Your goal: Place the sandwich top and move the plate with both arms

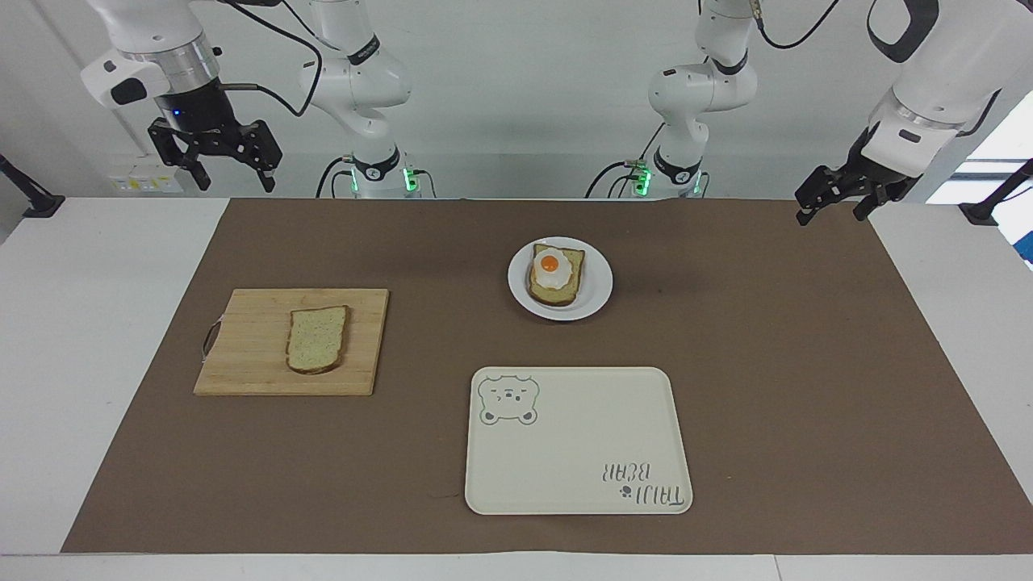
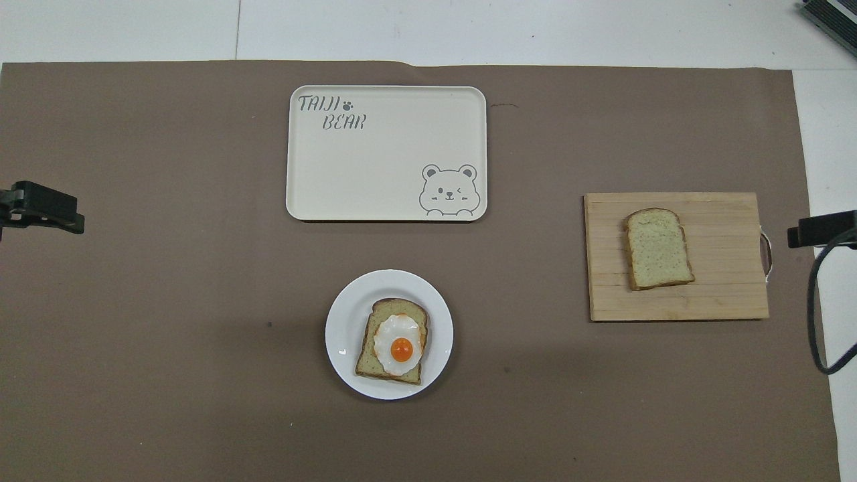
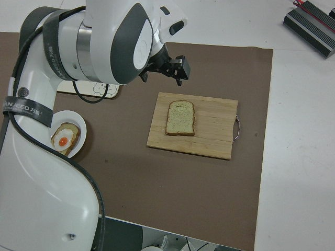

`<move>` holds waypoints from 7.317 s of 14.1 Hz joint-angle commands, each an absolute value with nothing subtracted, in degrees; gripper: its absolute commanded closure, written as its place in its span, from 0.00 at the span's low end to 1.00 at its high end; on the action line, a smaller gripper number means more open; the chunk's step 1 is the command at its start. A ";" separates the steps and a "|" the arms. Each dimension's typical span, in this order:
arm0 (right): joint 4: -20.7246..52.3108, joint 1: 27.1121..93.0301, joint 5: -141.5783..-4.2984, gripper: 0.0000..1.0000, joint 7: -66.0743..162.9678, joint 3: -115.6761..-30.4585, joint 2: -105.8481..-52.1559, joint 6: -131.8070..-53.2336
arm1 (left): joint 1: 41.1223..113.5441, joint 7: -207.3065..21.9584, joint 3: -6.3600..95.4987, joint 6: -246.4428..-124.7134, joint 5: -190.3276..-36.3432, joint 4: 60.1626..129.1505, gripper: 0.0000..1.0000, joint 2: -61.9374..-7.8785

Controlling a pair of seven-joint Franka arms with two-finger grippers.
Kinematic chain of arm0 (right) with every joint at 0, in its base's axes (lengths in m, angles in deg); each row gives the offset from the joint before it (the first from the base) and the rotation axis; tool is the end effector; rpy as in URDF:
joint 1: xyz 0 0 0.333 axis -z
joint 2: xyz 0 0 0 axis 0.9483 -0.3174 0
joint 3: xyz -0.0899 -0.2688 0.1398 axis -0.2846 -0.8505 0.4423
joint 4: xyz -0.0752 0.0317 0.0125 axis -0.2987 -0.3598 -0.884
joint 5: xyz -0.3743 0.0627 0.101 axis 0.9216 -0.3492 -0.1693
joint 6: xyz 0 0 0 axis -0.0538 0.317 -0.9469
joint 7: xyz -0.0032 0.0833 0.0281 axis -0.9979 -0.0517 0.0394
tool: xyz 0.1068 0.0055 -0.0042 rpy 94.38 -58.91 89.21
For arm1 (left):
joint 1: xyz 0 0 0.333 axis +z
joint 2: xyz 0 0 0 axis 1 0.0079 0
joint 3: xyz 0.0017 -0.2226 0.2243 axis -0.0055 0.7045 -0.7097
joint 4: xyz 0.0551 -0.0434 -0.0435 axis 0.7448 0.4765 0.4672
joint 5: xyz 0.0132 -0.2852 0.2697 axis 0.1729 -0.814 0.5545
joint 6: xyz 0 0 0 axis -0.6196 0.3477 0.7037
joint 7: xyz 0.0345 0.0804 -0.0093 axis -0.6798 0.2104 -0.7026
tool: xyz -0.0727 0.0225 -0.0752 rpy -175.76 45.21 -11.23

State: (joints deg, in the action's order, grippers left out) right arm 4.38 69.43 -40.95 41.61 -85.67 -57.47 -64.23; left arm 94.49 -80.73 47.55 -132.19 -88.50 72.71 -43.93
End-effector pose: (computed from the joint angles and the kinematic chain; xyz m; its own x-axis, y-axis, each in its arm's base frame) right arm 0.5171 -0.0361 0.6643 0.9978 -0.0368 0.0543 -0.0377 -0.9992 0.0152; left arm 0.5501 -0.0106 0.6311 0.9975 0.0416 -0.0563 0.0420 -0.9991 0.0050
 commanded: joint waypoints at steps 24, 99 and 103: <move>5.12 69.47 -41.47 0.00 41.24 -85.63 -57.24 -64.92 | 94.21 -81.45 47.43 -130.69 -87.50 70.89 0.00 -43.12; 28.15 77.21 -61.07 1.00 81.85 -85.54 -80.10 -102.98 | 94.21 -81.45 47.43 -130.69 -87.50 70.89 0.00 -43.12; 27.88 77.21 -61.07 1.00 81.05 -85.54 -80.18 -103.07 | 94.21 -81.45 47.43 -130.69 -87.50 70.89 0.00 -43.12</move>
